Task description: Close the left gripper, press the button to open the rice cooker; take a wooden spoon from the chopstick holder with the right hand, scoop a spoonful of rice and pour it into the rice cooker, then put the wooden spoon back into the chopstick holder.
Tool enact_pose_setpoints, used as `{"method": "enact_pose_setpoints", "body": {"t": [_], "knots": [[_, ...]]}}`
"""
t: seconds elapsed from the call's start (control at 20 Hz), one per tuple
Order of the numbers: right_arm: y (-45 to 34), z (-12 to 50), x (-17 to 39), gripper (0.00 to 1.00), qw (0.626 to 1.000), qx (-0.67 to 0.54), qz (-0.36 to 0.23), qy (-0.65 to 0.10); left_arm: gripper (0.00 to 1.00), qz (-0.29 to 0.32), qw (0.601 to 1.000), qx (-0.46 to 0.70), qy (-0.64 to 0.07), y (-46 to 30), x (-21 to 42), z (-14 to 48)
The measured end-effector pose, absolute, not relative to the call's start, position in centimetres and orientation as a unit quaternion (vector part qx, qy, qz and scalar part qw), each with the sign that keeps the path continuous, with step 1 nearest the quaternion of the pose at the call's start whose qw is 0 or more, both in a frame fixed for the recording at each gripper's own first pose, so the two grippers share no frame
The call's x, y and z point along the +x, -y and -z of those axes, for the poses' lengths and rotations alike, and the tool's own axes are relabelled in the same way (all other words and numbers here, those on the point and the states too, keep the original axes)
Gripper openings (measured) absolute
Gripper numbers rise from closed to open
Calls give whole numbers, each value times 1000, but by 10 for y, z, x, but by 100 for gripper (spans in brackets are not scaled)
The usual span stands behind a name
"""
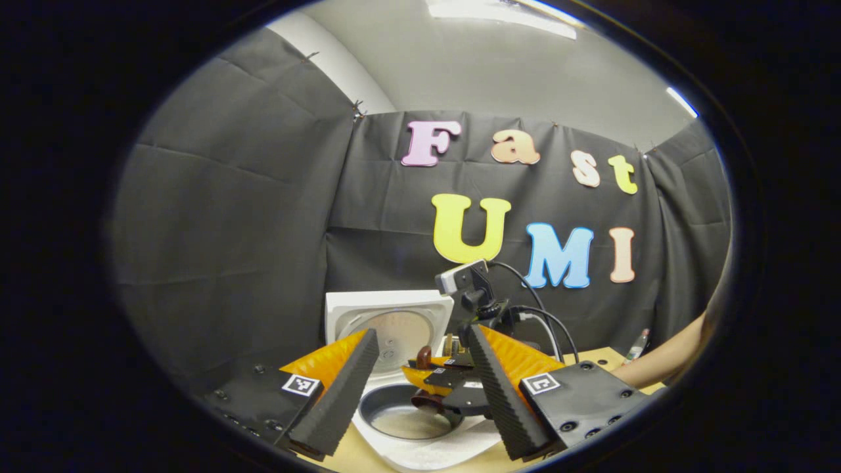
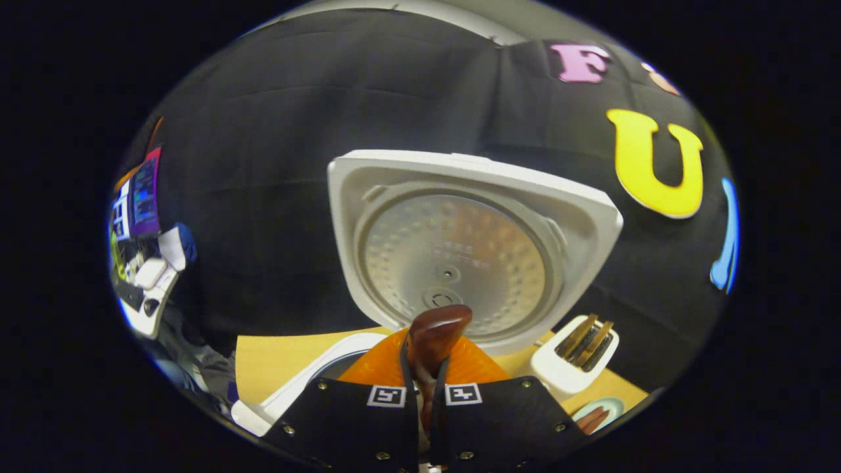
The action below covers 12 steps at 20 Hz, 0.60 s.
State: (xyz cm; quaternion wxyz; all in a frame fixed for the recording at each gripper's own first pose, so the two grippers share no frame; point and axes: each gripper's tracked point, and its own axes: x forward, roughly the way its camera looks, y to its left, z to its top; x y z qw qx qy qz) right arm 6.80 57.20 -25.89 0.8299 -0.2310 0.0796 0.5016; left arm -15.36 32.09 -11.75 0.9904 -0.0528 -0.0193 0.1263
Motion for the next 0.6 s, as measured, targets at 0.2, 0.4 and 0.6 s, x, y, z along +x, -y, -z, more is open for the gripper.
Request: {"method": "enact_pose_setpoints", "body": {"t": [0.2,0.4,0.6], "knots": [[-575,248,50,7,810,-266,-522,-28,96,-143,988,-56,17,-329,-161,121],[-573,239,45,7,807,-273,-524,-13,96,-156,986,-54,14,-333,-179,126],[-570,228,45,7,821,-243,-516,-17,96,-158,987,-40,12,-328,-181,126]]}}
